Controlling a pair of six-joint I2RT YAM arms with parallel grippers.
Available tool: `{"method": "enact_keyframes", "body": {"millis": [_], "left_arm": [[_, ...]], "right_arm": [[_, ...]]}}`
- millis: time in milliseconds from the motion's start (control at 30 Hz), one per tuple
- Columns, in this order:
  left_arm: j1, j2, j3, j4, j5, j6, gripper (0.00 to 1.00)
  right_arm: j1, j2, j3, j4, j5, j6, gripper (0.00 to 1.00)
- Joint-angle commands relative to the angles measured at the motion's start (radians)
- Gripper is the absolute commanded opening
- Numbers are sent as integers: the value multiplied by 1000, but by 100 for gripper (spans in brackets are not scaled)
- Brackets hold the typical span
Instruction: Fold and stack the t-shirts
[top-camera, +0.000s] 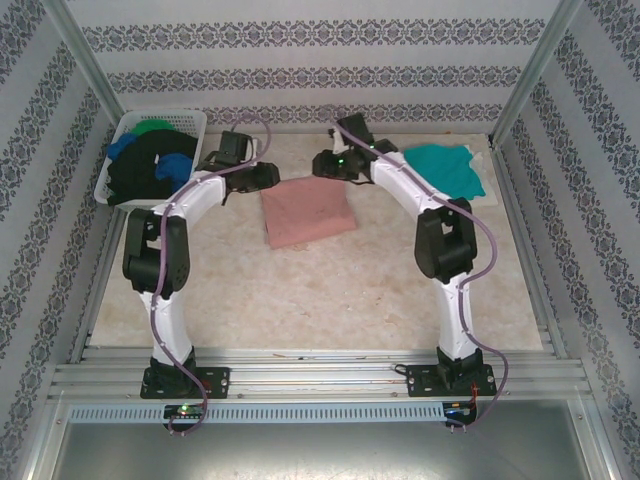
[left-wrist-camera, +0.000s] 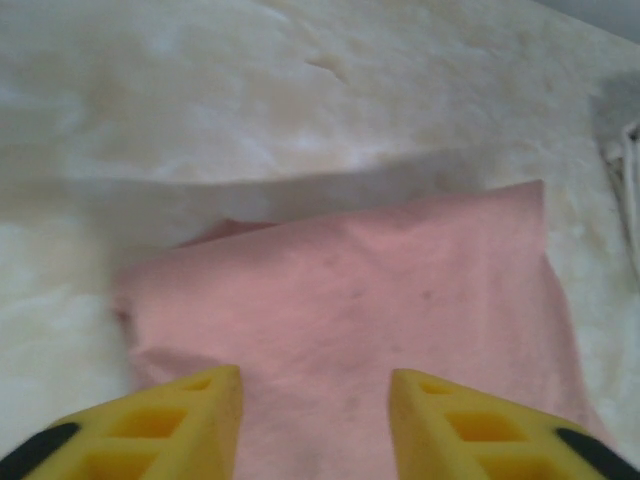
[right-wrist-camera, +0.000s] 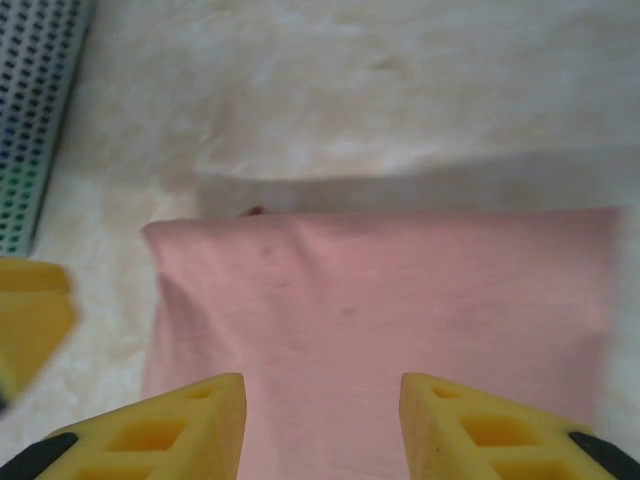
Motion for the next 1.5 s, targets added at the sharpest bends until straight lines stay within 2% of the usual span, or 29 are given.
{"method": "enact_keyframes", "body": {"millis": [0, 100, 200, 300, 433, 600, 667, 767, 833, 900, 1067, 1167, 1267, 1367, 1467], "left_arm": [[-1, 97, -9, 81, 31, -52, 37], [1, 149, 8, 72, 4, -50, 37], [8, 168, 6, 59, -19, -36, 36], [19, 178, 12, 35, -15, -29, 37], [22, 173, 27, 34, 13, -29, 37], [21, 171, 88, -8, 35, -19, 37], [23, 167, 110, -31, 38, -11, 39], [21, 131, 107, -35, 31, -10, 51], [22, 91, 87, -29, 20, -3, 54], [23, 54, 69, -7, 10, 9, 57], [23, 44, 102, -50, 19, 5, 55], [21, -22, 0, -15, 44, -27, 55], [21, -157, -189, 73, 29, -59, 55], [5, -265, -326, 91, 9, -83, 56], [-62, -346, -431, 90, 6, -92, 56]], "right_arm": [[-5, 89, 9, 53, 0, 86, 46], [-35, 130, -5, 67, -15, 141, 47], [-59, 122, -43, 63, -20, 139, 57], [-71, 20, -156, 120, -29, 130, 64], [-46, -145, -304, 143, 24, 88, 66], [12, -237, -477, 211, 47, 93, 62], [21, -214, -502, 226, 47, 98, 54], [16, -158, -504, 199, 30, 103, 39], [17, -152, -537, 212, 25, 108, 40], [22, -164, -578, 207, 48, 115, 44], [21, -245, -712, 236, 67, 142, 48], [38, -335, -794, 216, 75, 141, 53], [43, -435, -824, 186, 85, 112, 57], [23, -457, -736, 150, 138, 38, 59], [-15, -351, -548, 116, 136, -31, 60]]}}
